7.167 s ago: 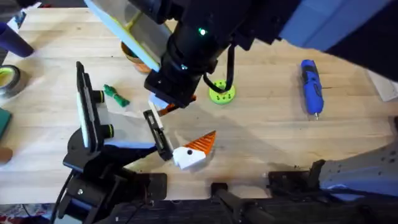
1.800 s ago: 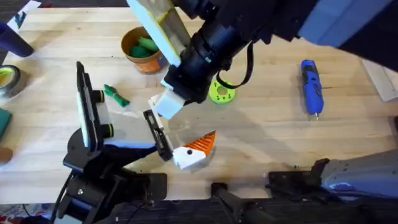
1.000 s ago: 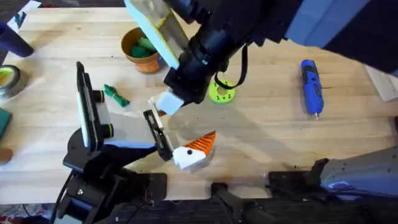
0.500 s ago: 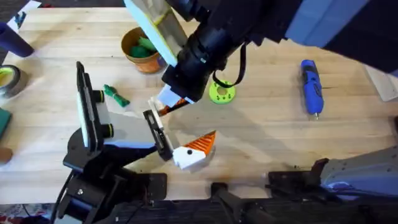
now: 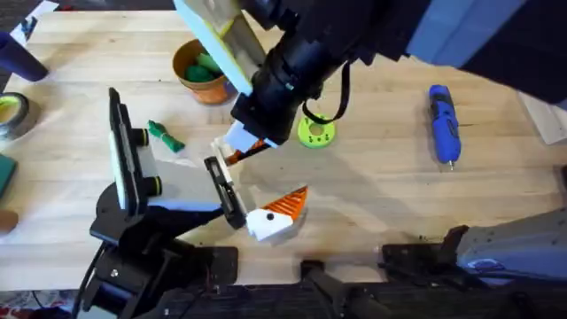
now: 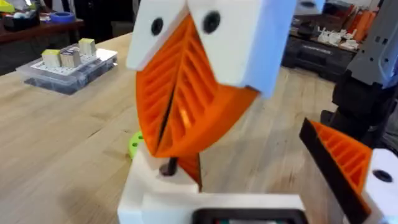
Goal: Pick up the gripper from the table and insert it into the empty holder that is missing its gripper. Then pick up a screw, insert it into the mounting hole, and use the screwdriver to tighten it. Finally, clean up the table by picking up the vegetable and placing it into the bucket.
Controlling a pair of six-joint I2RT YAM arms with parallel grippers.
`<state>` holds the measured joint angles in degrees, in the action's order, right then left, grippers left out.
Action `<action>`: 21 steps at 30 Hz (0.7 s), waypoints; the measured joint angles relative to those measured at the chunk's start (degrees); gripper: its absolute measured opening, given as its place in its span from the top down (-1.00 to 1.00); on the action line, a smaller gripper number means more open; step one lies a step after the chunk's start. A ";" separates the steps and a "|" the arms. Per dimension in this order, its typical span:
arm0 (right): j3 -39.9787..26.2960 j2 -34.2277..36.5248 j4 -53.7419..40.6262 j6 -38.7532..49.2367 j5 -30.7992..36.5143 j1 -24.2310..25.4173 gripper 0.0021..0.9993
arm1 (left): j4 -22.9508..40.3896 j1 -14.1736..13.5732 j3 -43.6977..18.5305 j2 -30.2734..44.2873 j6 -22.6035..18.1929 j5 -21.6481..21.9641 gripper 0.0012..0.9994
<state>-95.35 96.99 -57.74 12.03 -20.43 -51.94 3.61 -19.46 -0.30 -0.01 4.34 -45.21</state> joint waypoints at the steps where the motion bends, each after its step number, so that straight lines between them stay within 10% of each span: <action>1: 0.00 0.00 0.04 0.04 0.00 0.00 0.99 | -0.01 0.00 0.00 0.01 0.00 0.00 -0.98; 21: 0.00 0.75 2.71 0.51 2.48 -0.70 0.99 | -0.02 0.00 0.00 0.02 0.48 0.11 -0.98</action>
<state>-95.35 97.74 -55.03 12.55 -17.95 -52.64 3.60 -19.46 -0.30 0.01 4.82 -45.10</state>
